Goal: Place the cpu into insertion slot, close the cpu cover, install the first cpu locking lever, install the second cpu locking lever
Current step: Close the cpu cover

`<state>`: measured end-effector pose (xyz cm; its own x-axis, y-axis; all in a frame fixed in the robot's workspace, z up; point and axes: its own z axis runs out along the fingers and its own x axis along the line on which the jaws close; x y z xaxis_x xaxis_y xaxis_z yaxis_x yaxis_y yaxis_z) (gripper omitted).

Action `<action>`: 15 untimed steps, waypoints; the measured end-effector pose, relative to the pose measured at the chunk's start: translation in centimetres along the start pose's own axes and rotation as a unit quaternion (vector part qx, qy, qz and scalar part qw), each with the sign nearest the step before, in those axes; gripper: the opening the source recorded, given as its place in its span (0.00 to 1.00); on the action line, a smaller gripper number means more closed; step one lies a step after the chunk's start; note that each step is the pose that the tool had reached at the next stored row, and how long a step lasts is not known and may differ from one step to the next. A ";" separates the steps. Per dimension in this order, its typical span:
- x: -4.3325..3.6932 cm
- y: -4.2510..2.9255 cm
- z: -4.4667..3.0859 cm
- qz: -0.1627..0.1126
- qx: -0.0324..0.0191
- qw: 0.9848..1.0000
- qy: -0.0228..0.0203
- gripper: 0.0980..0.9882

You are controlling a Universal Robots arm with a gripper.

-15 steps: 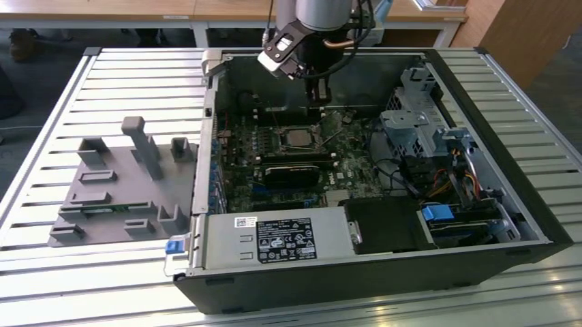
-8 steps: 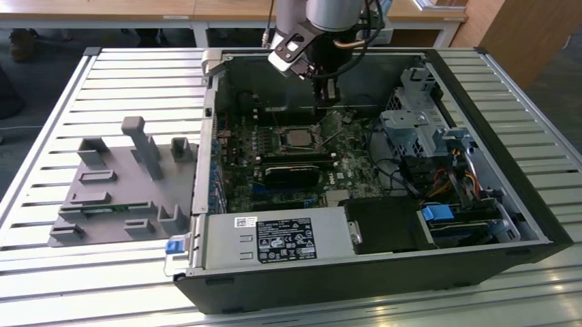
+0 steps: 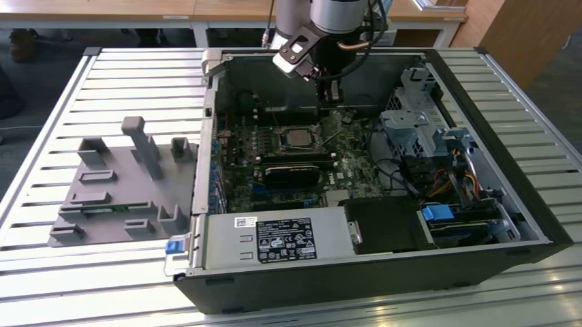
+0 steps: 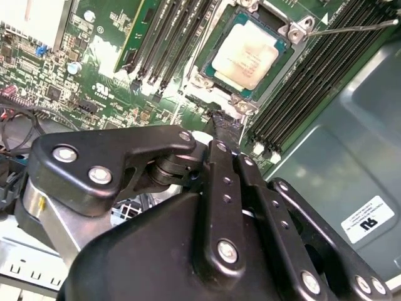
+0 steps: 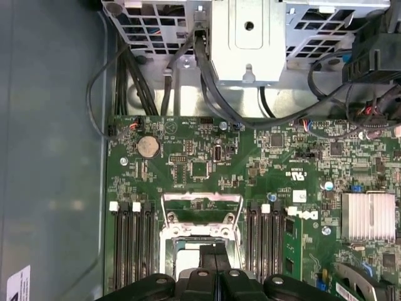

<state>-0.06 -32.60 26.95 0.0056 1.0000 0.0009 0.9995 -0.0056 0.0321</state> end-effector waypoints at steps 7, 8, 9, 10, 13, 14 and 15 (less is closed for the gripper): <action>0.06 0.69 0.17 0.000 0.000 1.000 0.000 0.02; 0.06 0.83 0.18 0.000 0.000 1.000 0.000 0.02; 0.07 0.97 0.19 0.000 0.000 1.000 0.000 0.02; 0.08 1.10 0.21 0.000 0.000 1.000 0.000 0.02; 0.12 1.40 0.27 0.000 0.000 1.000 0.000 0.02; 0.13 1.45 0.28 0.000 0.000 1.000 0.000 0.02; 0.13 1.52 0.29 0.000 0.000 1.000 0.000 0.02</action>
<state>1.47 -32.47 26.72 0.0050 1.0000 0.0007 0.9995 -0.0050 0.0317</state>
